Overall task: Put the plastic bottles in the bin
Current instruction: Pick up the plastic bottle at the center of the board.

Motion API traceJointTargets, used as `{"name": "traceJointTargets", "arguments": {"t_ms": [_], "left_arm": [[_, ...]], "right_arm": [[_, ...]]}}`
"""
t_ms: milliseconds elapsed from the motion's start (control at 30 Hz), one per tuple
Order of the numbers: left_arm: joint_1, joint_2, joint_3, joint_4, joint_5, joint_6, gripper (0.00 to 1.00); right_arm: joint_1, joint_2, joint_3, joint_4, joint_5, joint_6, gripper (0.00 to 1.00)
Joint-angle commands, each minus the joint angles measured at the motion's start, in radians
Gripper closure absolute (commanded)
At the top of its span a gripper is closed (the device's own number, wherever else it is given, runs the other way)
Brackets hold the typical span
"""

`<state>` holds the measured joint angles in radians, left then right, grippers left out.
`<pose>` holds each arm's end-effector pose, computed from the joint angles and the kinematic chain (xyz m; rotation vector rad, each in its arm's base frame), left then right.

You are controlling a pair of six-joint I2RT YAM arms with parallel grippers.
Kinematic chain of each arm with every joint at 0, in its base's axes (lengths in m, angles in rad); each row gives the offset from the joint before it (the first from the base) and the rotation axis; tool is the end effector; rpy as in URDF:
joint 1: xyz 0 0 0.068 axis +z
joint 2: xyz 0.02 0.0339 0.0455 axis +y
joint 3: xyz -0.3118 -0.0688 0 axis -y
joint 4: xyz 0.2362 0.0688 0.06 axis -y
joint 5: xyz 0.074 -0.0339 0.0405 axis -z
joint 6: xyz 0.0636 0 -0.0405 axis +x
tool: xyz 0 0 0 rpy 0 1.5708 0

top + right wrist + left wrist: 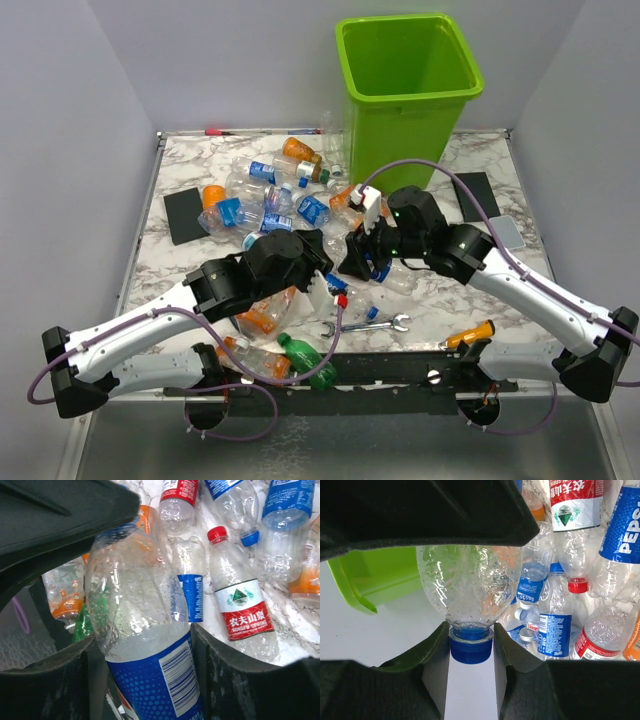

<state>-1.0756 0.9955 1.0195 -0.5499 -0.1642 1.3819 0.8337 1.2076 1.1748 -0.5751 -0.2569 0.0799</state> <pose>0.1058 -0.1740 0.3721 1.9510 0.8006 0.3564 0.1618 0.2023 0.3798 -0.9752 2.0487 0.7841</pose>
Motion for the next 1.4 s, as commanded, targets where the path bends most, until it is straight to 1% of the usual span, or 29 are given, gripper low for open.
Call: {"name": "traceJointTargets", "arguments": {"t_ms": [0, 67, 100, 133, 167, 233, 267, 300, 333, 467, 567, 633, 700, 733, 767, 833, 900, 967, 1033, 1067, 1133, 1200, 1300, 1367], "left_arm": [[-0.004, -0.001, 0.031, 0.004, 0.042, 0.001, 1.00], [-0.004, -0.005, 0.031, 0.017, 0.046, -0.006, 0.98], [-0.004, -0.007, 0.029, 0.030, 0.044, -0.011, 0.89], [-0.004, -0.014, 0.023, 0.049, 0.040, -0.016, 0.73], [-0.004, -0.020, 0.015, 0.069, 0.034, -0.027, 0.59], [-0.005, -0.034, 0.005, 0.109, 0.024, -0.062, 0.42], [-0.004, -0.042, 0.003, 0.126, 0.019, -0.090, 0.25], [-0.005, -0.048, -0.001, 0.149, 0.009, -0.119, 0.04], [-0.005, -0.056, -0.005, 0.172, -0.005, -0.145, 0.01], [-0.004, -0.093, -0.032, 0.262, -0.020, -0.252, 0.01], [-0.004, -0.123, -0.063, 0.394, -0.036, -0.426, 0.01], [-0.004, -0.130, -0.060, 0.511, -0.069, -0.644, 0.01], [-0.004, -0.123, -0.023, 0.606, -0.127, -0.944, 0.01], [-0.004, -0.113, 0.010, 0.616, -0.146, -1.099, 0.01], [-0.003, -0.100, 0.040, 0.606, -0.126, -1.214, 0.01], [-0.001, -0.068, 0.064, 0.608, 0.008, -1.375, 0.01], [0.010, -0.017, 0.072, 0.649, 0.201, -1.520, 0.01], [0.029, 0.054, 0.093, 0.687, 0.355, -1.648, 0.01], [0.057, 0.111, 0.105, 0.729, 0.463, -1.747, 0.01], [0.077, 0.125, 0.090, 0.780, 0.511, -1.792, 0.01], [0.118, 0.133, 0.044, 0.919, 0.594, -1.896, 0.01], [0.147, 0.144, 0.020, 1.023, 0.657, -1.974, 0.01], [0.153, 0.185, 0.027, 1.051, 0.711, -2.010, 0.01], [0.153, 0.203, 0.018, 1.059, 0.722, -2.029, 0.04]], "right_arm": [[0.010, -0.024, -0.024, 0.033, 0.057, -0.027, 0.48], [0.010, -0.025, -0.025, 0.032, 0.065, -0.029, 0.55], [0.010, -0.029, -0.026, 0.033, 0.072, -0.027, 0.57], [0.010, -0.038, -0.029, 0.039, 0.079, -0.022, 0.59], [0.010, -0.051, -0.036, 0.055, 0.092, -0.014, 0.61], [0.010, -0.089, -0.054, 0.094, 0.132, 0.016, 0.64], [0.010, -0.106, -0.061, 0.110, 0.156, 0.036, 0.66], [0.010, -0.124, -0.065, 0.125, 0.189, 0.057, 0.67], [0.010, -0.141, -0.069, 0.137, 0.220, 0.076, 0.68], [0.009, -0.237, -0.115, 0.270, 0.375, 0.189, 0.67], [0.010, -0.309, -0.162, 0.411, 0.445, 0.273, 0.66], [0.010, -0.344, -0.193, 0.525, 0.454, 0.318, 0.66], [0.010, -0.366, -0.214, 0.635, 0.467, 0.353, 0.65], [0.010, -0.375, -0.227, 0.691, 0.472, 0.365, 0.65], [0.010, -0.380, -0.238, 0.745, 0.468, 0.373, 0.65], [0.010, -0.383, -0.252, 0.838, 0.443, 0.392, 0.65], [0.009, -0.372, -0.257, 0.907, 0.403, 0.415, 0.65], [0.010, -0.358, -0.260, 0.953, 0.370, 0.439, 0.65], [0.010, -0.349, -0.264, 0.989, 0.345, 0.454, 0.65], [0.010, -0.350, -0.267, 0.996, 0.337, 0.463, 0.65], [0.010, -0.355, -0.283, 1.022, 0.327, 0.482, 0.65], [0.010, -0.364, -0.307, 1.054, 0.325, 0.502, 0.65], [0.010, -0.377, -0.347, 1.114, 0.323, 0.533, 0.65], [0.010, -0.374, -0.363, 1.148, 0.311, 0.545, 0.65]]}}
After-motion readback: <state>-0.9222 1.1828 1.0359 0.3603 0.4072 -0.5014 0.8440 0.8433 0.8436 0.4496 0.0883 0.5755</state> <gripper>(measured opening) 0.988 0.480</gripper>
